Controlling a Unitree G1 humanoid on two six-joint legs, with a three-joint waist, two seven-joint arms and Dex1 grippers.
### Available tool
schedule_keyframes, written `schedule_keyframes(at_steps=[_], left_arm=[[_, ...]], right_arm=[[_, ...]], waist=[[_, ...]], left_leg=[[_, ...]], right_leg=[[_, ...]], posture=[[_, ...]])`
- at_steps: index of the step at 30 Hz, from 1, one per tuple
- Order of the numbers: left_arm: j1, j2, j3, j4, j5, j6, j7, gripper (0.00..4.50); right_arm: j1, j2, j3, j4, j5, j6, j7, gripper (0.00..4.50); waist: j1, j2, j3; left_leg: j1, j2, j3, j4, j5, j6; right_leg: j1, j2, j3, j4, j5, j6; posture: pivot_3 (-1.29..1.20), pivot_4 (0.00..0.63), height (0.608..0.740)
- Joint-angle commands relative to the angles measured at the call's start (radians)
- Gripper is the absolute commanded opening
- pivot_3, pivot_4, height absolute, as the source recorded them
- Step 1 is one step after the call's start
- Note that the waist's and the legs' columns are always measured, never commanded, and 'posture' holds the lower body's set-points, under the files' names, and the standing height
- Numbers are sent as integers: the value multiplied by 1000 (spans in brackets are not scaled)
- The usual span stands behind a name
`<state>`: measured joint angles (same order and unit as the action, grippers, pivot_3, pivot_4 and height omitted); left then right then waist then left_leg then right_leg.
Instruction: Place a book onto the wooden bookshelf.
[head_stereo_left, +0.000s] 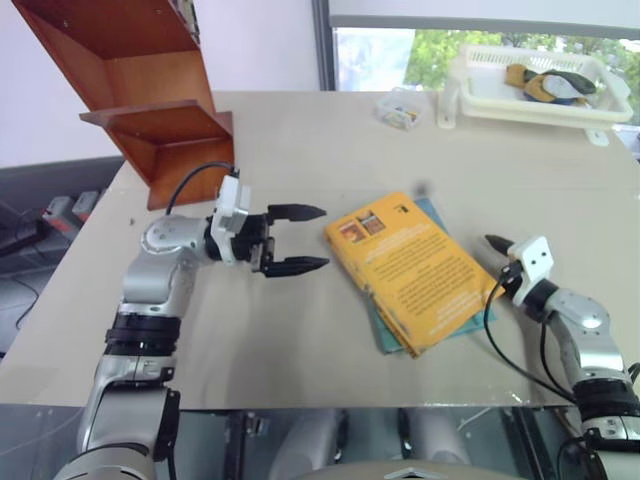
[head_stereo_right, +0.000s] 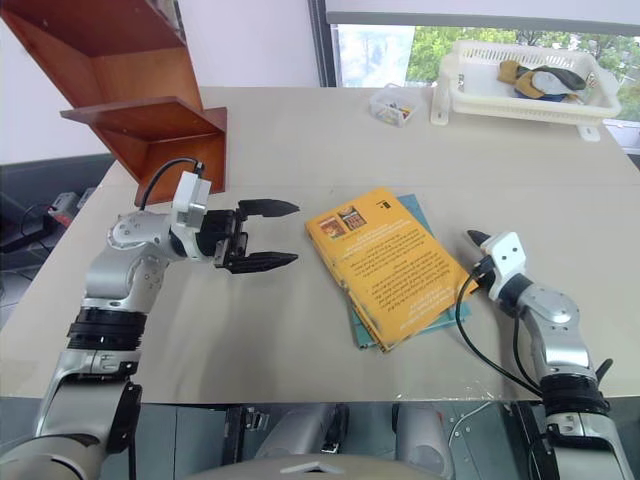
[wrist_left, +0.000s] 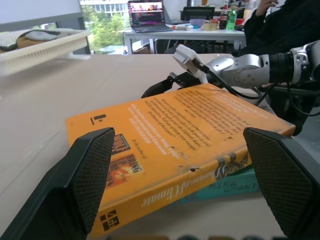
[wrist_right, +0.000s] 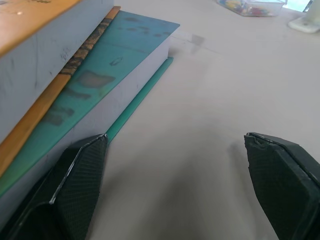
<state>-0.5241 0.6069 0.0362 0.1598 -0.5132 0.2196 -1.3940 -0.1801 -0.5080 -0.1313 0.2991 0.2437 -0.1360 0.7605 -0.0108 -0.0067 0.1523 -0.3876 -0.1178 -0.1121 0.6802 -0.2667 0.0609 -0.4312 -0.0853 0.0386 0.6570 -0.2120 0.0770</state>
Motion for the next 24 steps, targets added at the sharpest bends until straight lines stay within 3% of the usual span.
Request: schedule_keyframes(at_steps=[1, 3, 6, 9, 16, 24], left_arm=[[26, 37, 47, -52, -12, 135, 128, 4457], [37, 43, 58, -71, -41, 193, 157, 4457], [79, 82, 67, -164, -176, 572, 264, 4457], [87, 59, 84, -199, -267, 760, 348, 4457], [104, 29, 61, -241, -277, 790, 390, 4457], [128, 65, 63, -272, -276, 757, 336, 4457]], right_arm=[[87, -64, -122, -131, 76, 17, 5, 4500], [116, -77, -144, -168, 87, 34, -9, 4500], [239, -140, -240, -209, 103, 18, 18, 4500], [305, -171, -294, -249, 121, 12, 38, 4500], [337, -144, -245, -451, 128, 97, -6, 4500], [303, -80, -73, -605, 80, 193, -51, 4500]], waist=[[4, 0, 0], [3, 0, 0], [0, 0, 1], [1, 0, 1], [-4, -1, 2], [3, -1, 2]], left_leg=[[-1, 0, -1, 0, 0, 0], [-1, 0, -1, -2, 0, 0], [-1, 0, -1, -2, 0, 0], [1, 0, -1, -3, -2, 4], [4, 2, -1, -3, -2, 0], [4, 4, -2, -6, 1, -4]], right_leg=[[0, 0, -1, -1, 0, 0], [0, 0, -1, -2, 0, 0], [0, 0, -1, -2, 0, 0], [1, 0, -1, -1, 0, 0], [3, 1, 0, 0, -1, 0], [2, 2, -1, -1, -1, -1]], posture=[[0, 150, 699], [0, 150, 699], [0, 150, 699], [0, 150, 699], [0, 150, 699], [0, 150, 699]])
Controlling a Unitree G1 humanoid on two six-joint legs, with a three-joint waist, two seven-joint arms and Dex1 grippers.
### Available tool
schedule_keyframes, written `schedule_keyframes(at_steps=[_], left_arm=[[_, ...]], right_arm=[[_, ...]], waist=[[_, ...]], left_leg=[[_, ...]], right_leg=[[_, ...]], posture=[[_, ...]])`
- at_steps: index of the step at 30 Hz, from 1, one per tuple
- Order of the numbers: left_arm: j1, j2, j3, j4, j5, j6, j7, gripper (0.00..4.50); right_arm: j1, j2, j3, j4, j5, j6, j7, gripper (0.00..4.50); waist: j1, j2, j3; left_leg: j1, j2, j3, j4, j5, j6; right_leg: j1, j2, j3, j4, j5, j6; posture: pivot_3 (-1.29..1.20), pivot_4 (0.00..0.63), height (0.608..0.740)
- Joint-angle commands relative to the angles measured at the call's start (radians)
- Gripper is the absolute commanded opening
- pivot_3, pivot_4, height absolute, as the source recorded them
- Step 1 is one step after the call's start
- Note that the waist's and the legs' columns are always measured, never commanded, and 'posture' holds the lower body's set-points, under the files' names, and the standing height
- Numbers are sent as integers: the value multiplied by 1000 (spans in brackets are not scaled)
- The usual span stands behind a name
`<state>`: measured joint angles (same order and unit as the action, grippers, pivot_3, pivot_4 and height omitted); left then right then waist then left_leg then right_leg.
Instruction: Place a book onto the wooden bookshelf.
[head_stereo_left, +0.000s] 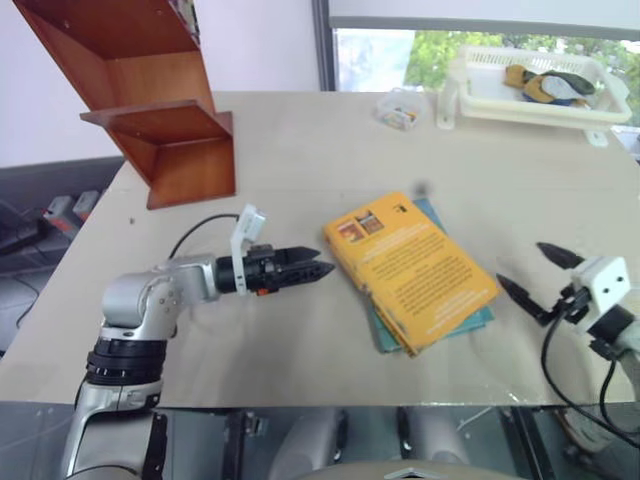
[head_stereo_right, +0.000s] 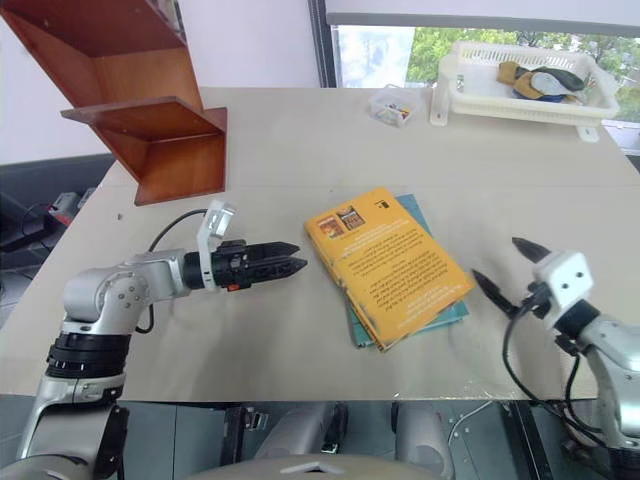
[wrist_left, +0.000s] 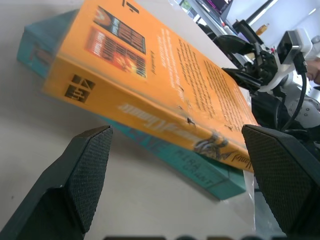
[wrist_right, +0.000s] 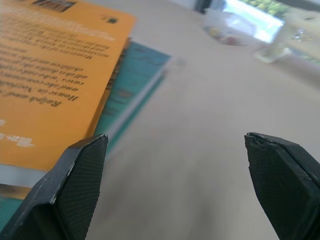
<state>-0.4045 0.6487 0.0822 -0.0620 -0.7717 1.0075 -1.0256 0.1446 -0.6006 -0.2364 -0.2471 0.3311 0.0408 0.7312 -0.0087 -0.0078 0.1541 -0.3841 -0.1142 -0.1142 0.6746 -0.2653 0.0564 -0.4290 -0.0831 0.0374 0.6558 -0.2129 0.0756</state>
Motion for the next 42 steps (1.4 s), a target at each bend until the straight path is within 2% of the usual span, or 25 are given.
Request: schedule_keyframes(at_steps=[1, 8, 11, 16, 29, 33, 37, 42], left_arm=[[17, 27, 16, -55, -6, -57, -43, 4457], [80, 43, 35, -45, 110, -421, -177, 4457], [78, 38, 38, -21, 131, -514, -210, 4457], [97, 32, 47, -22, 110, -587, -270, 4457], [112, 46, 101, -35, 19, -585, -359, 4457], [121, 41, 106, -27, 29, -587, -337, 4457], [123, 34, 110, -9, 11, -543, -295, 4457], [130, 43, 120, -11, -58, -461, -323, 4457]], right_arm=[[-28, 18, 42, -61, -10, 20, -25, 4500], [-49, 1, 14, -10, -5, 13, -17, 4500], [-80, 4, 37, 1, -10, 12, -12, 4500], [-139, 37, 104, 1, -22, 22, -18, 4500], [-242, 68, 179, 53, -47, 26, -12, 4500], [-225, 37, 129, 59, -36, 20, -5, 4500], [-154, -36, 0, 49, 14, 20, 29, 4500], [-2, -99, -182, -75, 227, 111, 135, 4500]], waist=[[1, 0, 0], [12, 0, 0], [14, 0, 0], [15, 0, 0], [18, 0, 0], [20, 0, 0], [25, 0, 0], [23, 0, 0]], left_leg=[[0, 0, 0, 0, 1, -1], [0, -1, 0, -5, 1, -2], [-1, 0, 0, -5, 1, -2], [-1, 0, 0, -6, 1, -1], [-2, 0, -2, -6, 1, -1], [-2, 0, -2, -6, 1, -1], [-2, 0, -3, -6, 1, 0], [-3, 0, -5, -6, 1, 0]], right_leg=[[0, 0, 0, 0, 0, 0], [0, -1, 0, -5, 0, -1], [0, -1, 0, -7, 0, -1], [0, -1, -2, -7, 1, -1], [-1, -1, -4, -9, 1, -2], [-1, -1, -4, -9, 1, -2], [-1, -1, -5, -10, 1, -2], [0, -1, -6, -11, 1, -2]], posture=[[0, 150, 699], [0, 150, 699], [0, 150, 699], [0, 150, 699], [0, 150, 699], [0, 150, 699], [0, 150, 699], [0, 150, 699]])
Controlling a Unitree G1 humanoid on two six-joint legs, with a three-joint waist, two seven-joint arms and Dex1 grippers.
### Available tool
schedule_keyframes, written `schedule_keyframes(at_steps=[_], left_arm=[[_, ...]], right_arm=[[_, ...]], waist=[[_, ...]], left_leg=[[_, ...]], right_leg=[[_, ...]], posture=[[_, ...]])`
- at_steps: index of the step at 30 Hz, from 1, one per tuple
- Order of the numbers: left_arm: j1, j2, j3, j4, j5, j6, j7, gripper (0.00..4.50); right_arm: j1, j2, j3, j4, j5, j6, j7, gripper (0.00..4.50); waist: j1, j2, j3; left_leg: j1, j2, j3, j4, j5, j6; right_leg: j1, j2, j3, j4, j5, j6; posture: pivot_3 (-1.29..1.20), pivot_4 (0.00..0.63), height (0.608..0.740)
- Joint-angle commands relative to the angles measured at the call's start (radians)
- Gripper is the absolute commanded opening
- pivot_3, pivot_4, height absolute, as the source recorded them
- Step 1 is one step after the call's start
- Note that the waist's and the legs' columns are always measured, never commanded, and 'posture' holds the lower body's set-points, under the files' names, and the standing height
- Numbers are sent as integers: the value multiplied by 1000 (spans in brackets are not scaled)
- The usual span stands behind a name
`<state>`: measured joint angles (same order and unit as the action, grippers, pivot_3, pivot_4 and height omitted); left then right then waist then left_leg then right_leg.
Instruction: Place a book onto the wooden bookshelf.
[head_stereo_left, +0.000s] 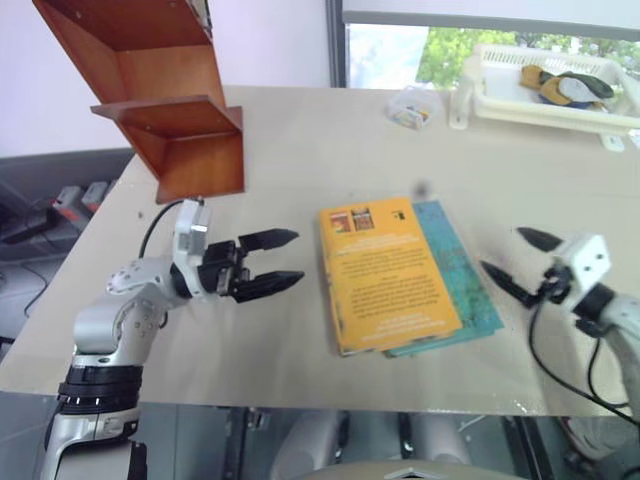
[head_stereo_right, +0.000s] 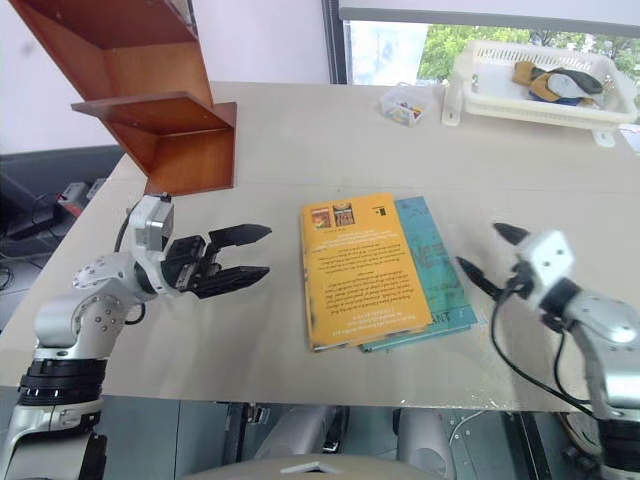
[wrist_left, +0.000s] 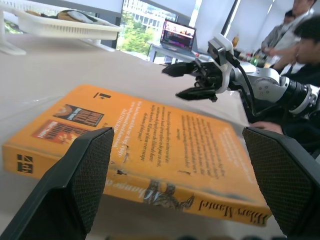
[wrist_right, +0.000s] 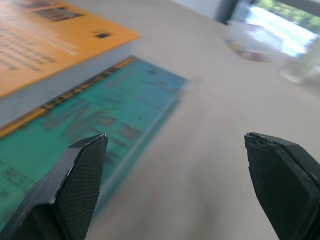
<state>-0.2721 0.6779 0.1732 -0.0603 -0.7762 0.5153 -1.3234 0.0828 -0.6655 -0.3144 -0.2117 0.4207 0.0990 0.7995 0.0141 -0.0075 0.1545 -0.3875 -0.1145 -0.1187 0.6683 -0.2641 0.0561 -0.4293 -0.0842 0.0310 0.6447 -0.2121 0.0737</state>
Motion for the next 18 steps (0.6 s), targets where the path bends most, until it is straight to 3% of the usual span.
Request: schedule_keyframes(at_steps=[1, 5, 8, 12, 18], left_arm=[[-1, 15, 32, -13, -61, 39, -32, 4457], [-11, 28, 36, 56, -77, 122, -20, 4457], [-39, 22, 29, 101, -82, 205, 43, 4457], [-80, 31, 37, 152, -222, 542, 142, 4457], [-140, -24, 21, 224, -265, 801, 295, 4457]], right_arm=[[83, -44, -128, -132, 173, 75, 83, 4500], [287, -148, -305, -298, 424, 279, 213, 4500], [343, -188, -396, -355, 536, 362, 225, 4500], [343, -196, -424, -372, 525, 381, 202, 4500], [347, -202, -457, -444, 614, 435, 194, 4500]], waist=[[-1, 1, 0], [-1, 1, 0], [-1, 1, 1], [0, -3, 3], [1, -3, 3]], left_leg=[[0, 0, -1, 0, 0, 0], [0, 1, 0, 0, -3, 4], [1, 1, -1, 1, -3, 5], [2, 2, -2, 2, -3, 4], [2, 2, -4, 2, -3, 5]], right_leg=[[0, 0, -1, 0, 0, 0], [1, 0, 0, 0, 0, 0], [3, 0, -1, 0, 0, 0], [6, 1, -4, -2, 0, 1], [6, 0, -5, -2, 0, 0]], posture=[[0, 150, 699], [0, 150, 699], [0, 150, 699], [0, 150, 699], [0, 150, 699]])
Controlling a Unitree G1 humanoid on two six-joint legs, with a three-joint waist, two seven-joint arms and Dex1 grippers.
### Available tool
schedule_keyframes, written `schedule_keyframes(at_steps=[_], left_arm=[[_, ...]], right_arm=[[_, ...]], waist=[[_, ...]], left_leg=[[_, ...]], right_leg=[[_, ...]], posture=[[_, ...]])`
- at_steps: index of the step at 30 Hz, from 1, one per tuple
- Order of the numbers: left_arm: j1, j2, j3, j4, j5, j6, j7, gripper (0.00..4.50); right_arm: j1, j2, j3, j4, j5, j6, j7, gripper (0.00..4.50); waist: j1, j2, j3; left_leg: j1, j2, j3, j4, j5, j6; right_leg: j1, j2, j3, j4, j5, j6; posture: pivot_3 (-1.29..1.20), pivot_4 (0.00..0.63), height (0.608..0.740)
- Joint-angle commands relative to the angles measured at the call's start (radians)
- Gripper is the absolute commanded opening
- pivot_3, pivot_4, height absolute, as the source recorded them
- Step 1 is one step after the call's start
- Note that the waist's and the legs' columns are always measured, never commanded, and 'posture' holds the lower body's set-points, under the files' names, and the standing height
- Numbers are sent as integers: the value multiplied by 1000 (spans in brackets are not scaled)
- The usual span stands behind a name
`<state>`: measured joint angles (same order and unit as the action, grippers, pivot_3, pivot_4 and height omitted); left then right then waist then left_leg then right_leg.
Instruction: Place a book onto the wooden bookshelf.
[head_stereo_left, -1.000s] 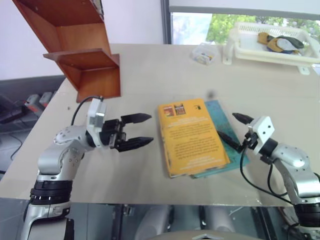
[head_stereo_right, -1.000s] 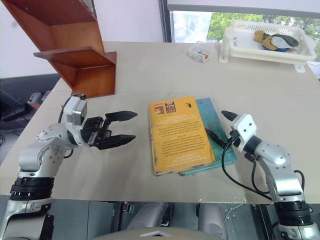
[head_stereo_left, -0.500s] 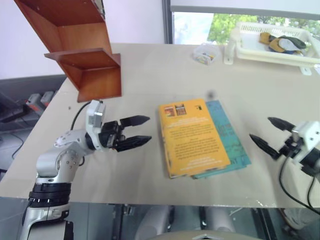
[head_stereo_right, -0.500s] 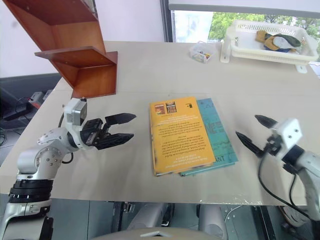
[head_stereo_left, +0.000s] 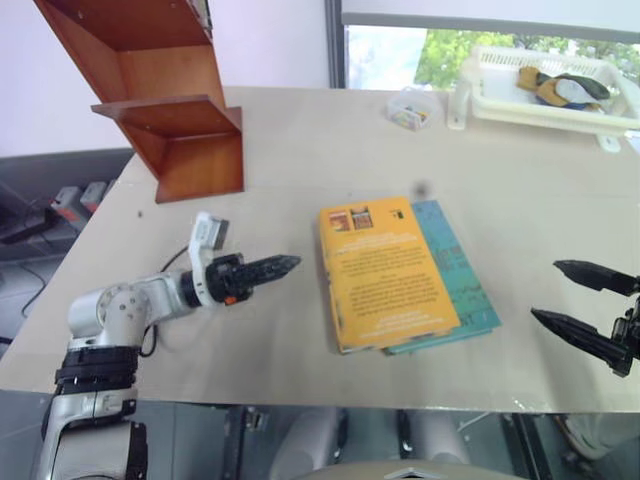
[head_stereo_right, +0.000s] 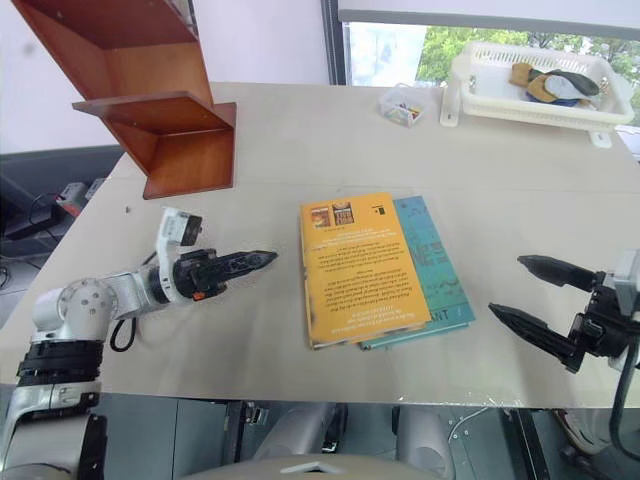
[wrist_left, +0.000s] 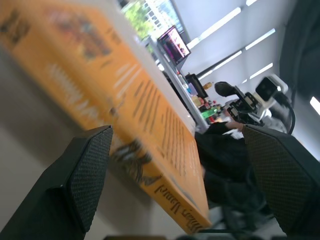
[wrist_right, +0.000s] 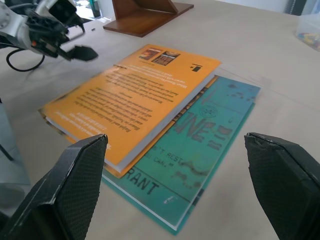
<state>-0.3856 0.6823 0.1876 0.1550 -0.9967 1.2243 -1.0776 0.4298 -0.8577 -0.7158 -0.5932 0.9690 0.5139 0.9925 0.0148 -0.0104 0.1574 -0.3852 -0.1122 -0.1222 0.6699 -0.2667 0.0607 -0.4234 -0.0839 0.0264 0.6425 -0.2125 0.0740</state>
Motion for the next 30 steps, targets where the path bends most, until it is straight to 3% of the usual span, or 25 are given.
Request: schedule_keyframes(at_steps=[1, 9, 21, 24, 26, 30], left_arm=[[-39, -44, 2, 21, -49, 122, 63, 4457], [-163, -159, -48, 201, 33, 190, 139, 4457], [-276, -295, -10, 449, 105, 160, 139, 4457], [-287, -281, -37, 455, 106, 194, 86, 3692], [-290, -263, -82, 443, 114, 222, 41, 2895], [-304, -266, -78, 483, 122, 232, 25, 836]], right_arm=[[6, -15, -65, -76, 87, 34, 9, 4500], [110, -78, -191, -180, 238, 142, 96, 4500], [119, -79, -214, -194, 223, 162, 80, 4500], [126, -75, -222, -196, 218, 161, 81, 4500], [125, -75, -222, -194, 211, 157, 80, 4500], [121, -74, -224, -191, 210, 156, 80, 4500]], waist=[[1, 0, 0], [9, -1, 0], [26, -1, 0], [26, -1, 0], [26, -1, 0], [26, -1, 0]], left_leg=[[0, 0, 0, 0, 0, 0], [-2, -2, -2, 0, -1, -2], [-2, -2, -2, 1, -2, -5], [-2, -2, -2, 0, -2, -6], [-2, -2, -2, 1, -2, -6], [-2, -2, -2, 1, -2, -6]], right_leg=[[0, 0, 0, 0, 0, 0], [0, -2, 0, -1, 0, 0], [0, -3, 1, -1, 0, 0], [0, -3, 1, -1, 0, 0], [0, -3, 1, -1, 0, 0], [0, -3, 1, -1, 0, 0]], posture=[[0, 150, 699], [0, 150, 699], [0, 150, 699], [0, 150, 699], [0, 150, 699], [0, 150, 699]])
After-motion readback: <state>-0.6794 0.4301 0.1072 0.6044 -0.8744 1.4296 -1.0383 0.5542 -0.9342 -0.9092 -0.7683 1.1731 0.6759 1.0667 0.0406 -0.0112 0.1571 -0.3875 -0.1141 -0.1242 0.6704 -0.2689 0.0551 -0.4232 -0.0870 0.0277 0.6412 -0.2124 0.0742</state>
